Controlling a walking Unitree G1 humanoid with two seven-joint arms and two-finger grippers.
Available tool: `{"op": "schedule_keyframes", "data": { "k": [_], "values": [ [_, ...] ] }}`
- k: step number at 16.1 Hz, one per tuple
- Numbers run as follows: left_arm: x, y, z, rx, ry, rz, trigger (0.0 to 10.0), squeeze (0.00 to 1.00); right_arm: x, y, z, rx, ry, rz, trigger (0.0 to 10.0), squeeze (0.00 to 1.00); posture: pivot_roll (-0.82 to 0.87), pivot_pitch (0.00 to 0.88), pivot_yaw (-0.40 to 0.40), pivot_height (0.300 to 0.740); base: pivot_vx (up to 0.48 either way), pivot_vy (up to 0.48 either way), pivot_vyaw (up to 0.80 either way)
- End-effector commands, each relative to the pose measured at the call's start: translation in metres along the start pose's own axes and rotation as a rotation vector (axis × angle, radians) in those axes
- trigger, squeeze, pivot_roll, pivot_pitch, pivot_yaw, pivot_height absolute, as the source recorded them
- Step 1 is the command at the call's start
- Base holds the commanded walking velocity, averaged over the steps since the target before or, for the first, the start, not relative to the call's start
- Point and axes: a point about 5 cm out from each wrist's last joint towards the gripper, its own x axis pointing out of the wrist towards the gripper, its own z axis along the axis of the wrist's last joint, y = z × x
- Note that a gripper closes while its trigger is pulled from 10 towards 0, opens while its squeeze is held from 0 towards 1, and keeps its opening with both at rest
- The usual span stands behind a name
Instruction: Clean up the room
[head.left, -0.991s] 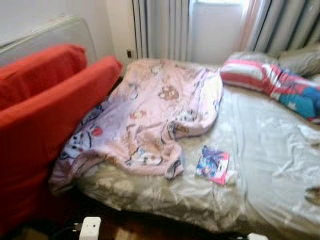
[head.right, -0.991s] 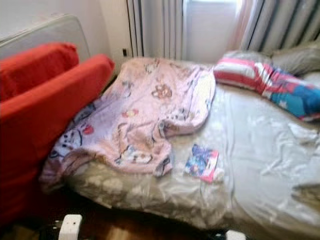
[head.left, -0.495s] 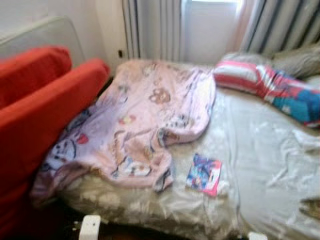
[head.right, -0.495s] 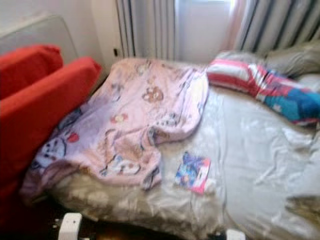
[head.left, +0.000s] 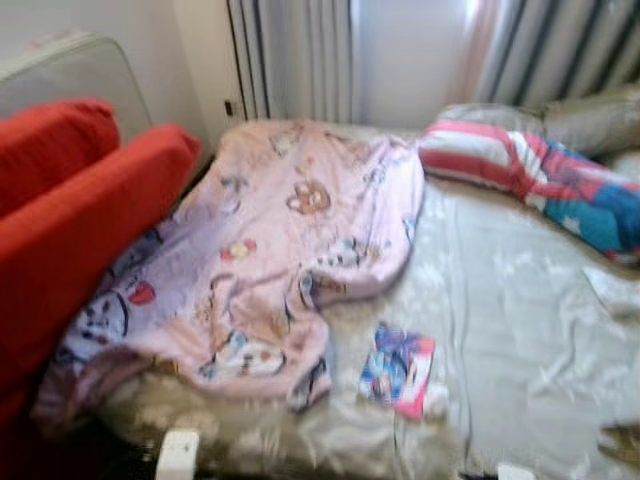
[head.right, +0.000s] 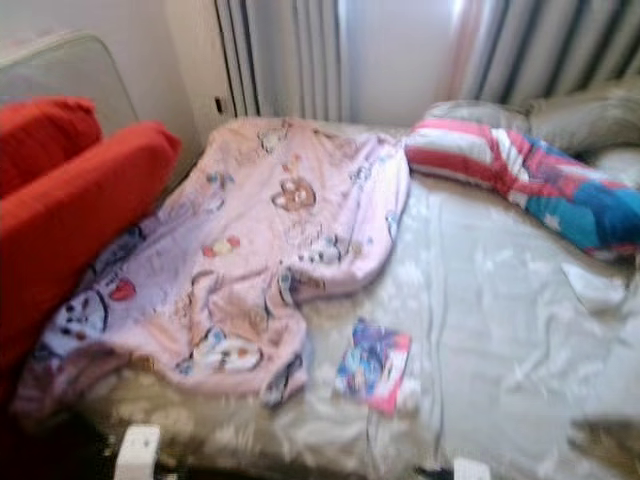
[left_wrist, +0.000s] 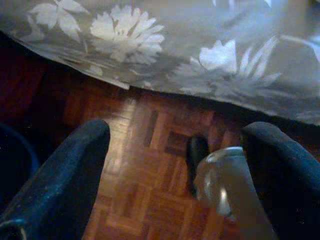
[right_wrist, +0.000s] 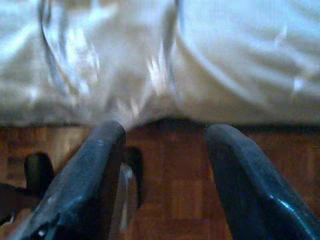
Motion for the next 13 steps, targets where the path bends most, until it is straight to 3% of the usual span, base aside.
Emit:
{"op": "schedule_keyframes", "data": {
  "k": [1, 5, 12, 13],
  "values": [
    [-0.002, 0.006, -0.006, -0.007, 0.026, 0.017, 10.0, 0.00, 0.001, 0.008, 0.001, 0.004, -0.005, 0.020, 10.0, 0.00, 0.13, 0.071, -0.035, 0.740, 0.259, 0.000, 0.00],
    [-0.002, 0.006, -0.006, -0.011, 0.024, 0.019, 10.0, 0.00, 0.001, 0.007, 0.002, 0.016, -0.010, 0.017, 10.0, 0.00, 0.13, 0.076, -0.039, 0.740, 0.258, 0.000, 0.00],
    [-0.003, 0.005, 0.002, -0.052, -0.109, 0.025, 10.0, 0.00, -0.001, 0.005, 0.009, 0.096, -0.132, 0.012, 10.0, 0.00, 0.12, 0.093, -0.040, 0.740, 0.000, 0.000, 0.00],
    [0.000, 0.008, 0.041, -0.029, -0.264, 0.030, 10.0, 0.00, 0.005, 0.019, 0.063, 0.079, -0.310, 0.053, 10.0, 0.00, 0.12, 0.100, -0.043, 0.740, 0.000, 0.000, 0.00]
  ]
}}
